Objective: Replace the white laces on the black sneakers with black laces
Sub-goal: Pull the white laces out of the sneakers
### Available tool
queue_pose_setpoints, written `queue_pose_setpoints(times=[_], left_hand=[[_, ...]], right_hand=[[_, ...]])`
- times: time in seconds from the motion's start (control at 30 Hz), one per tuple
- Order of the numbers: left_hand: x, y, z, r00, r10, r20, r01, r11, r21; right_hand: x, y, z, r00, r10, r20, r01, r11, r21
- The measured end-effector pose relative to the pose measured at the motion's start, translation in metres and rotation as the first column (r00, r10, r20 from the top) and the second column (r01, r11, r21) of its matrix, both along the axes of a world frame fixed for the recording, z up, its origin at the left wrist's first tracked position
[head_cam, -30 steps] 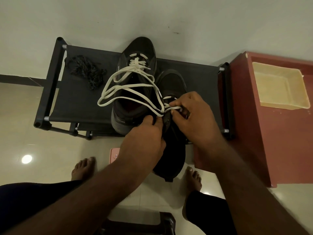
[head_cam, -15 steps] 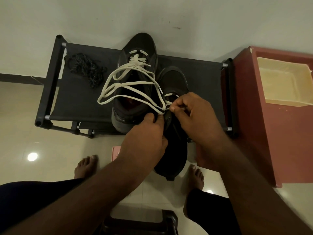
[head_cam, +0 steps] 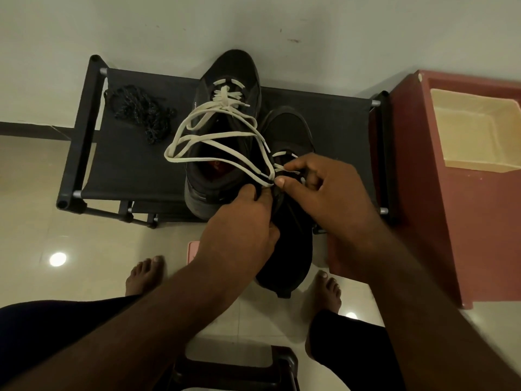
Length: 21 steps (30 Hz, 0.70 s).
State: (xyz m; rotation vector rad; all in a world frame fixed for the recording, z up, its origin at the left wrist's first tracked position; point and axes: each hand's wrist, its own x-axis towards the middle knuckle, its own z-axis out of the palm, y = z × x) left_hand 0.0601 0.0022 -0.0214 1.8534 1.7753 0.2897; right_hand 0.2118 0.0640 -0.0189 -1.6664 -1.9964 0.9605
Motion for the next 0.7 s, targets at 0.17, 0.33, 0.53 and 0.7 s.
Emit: queue_pose_setpoints(times=[0.17, 0.33, 0.53, 0.7], left_hand=[[0.001, 0.000, 0.001, 1.000, -0.010, -0.024, 0.010, 1.000, -0.007], [0.001, 0.000, 0.002, 1.000, -0.002, -0.008, 0.002, 1.000, -0.002], [0.001, 0.000, 0.001, 1.000, 0.002, -0.004, -0.002, 1.000, -0.006], [0.001, 0.000, 0.001, 1.000, -0.006, 0.003, 0.006, 1.000, -0.001]], right_hand=[[0.000, 0.004, -0.002, 0.990, 0.091, 0.104, -0.104, 0.986, 0.127], [-0.006, 0.003, -0.006, 0.999, 0.025, 0.028, -0.030, 0.985, 0.168], [0.001, 0.009, 0.004, 0.843, -0.348, -0.410, 0.395, 0.918, 0.032], [-0.004, 0.004, -0.003, 0.992, -0.022, -0.128, 0.049, 0.976, 0.210]])
